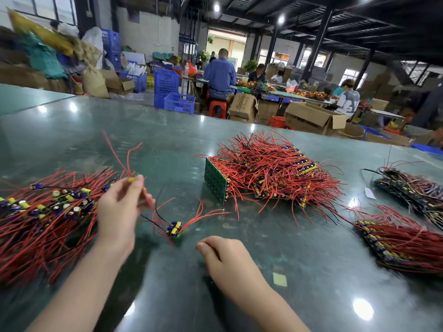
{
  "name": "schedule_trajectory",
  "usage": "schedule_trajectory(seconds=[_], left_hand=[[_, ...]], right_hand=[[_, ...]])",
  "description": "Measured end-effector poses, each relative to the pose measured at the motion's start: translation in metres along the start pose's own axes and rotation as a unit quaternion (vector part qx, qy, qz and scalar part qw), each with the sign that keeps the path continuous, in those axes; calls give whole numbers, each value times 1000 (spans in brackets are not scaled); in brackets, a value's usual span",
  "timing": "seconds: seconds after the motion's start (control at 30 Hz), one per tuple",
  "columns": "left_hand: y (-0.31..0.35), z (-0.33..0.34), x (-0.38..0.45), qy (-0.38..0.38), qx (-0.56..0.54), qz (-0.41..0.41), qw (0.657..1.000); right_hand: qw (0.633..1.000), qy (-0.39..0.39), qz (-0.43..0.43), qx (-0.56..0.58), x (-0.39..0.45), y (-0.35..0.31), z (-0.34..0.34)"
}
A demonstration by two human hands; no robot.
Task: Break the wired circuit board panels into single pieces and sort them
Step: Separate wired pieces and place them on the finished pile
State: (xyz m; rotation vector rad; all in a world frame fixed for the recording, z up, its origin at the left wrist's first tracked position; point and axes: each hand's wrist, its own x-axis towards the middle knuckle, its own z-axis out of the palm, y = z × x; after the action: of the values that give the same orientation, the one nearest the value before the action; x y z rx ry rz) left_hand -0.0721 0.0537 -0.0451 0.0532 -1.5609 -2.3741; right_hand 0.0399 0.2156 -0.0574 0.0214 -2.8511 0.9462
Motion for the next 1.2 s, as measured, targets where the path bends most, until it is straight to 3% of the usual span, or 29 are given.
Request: schedule_trajectory(seconds=[0.07, 0.13, 0.17, 0.2, 0.27, 0.33, 0.47, 0.53, 0.6, 0.67, 0.73, 0.77, 0.9, 1.03, 1.1, 1.2], left_hand=[[7, -13, 12, 4, 31, 0, 1000], [10, -28, 24, 7, 202, 36, 979], [10, -35, 27, 27, 338, 68, 938], [11, -40, 28, 56, 469, 99, 876], [10, -42, 25, 85, 625, 138, 764], [7, -37, 19, 83, 674, 155, 718], [4, -33, 14, 104, 657, 216, 714], [2, -28, 12, 46, 644, 237, 725], [-6, -15, -1, -67, 644, 218, 730], [-19, -1, -17, -157, 677, 203, 690], [-31, 5, -27, -188, 703, 194, 658], [-32, 6, -29, -187, 703, 189, 659], [-28, 6, -32, -192, 596, 260, 735], [-25, 16, -48, -237, 459, 362, 776], [-24, 18, -50, -240, 422, 390, 782], [-26, 16, -48, -219, 422, 444, 760]], right_hand=[[1000, 9, 6, -2, 1, 2, 0], [1000, 2, 15, -13, 2, 4, 2], [1000, 0, 17, -22, 2, 5, 3], [999, 1, 17, -33, 2, 6, 3], [999, 10, 15, -48, 2, 7, 4], [998, 15, 11, -59, 2, 8, 5], [997, 14, 9, -72, 2, 8, 7], [997, 15, 8, -75, 2, 8, 8], [997, 19, 8, -75, 2, 9, 8], [997, 27, 7, -77, 2, 9, 8], [996, 36, 8, -78, 3, 10, 7], [996, 43, 6, -77, 3, 11, 7], [990, 134, -36, -1, 4, 7, 4], [934, 327, -106, 93, 4, -1, -8], [919, 354, -79, 153, 5, -1, -19], [882, 365, 32, 297, 7, 4, -37]])
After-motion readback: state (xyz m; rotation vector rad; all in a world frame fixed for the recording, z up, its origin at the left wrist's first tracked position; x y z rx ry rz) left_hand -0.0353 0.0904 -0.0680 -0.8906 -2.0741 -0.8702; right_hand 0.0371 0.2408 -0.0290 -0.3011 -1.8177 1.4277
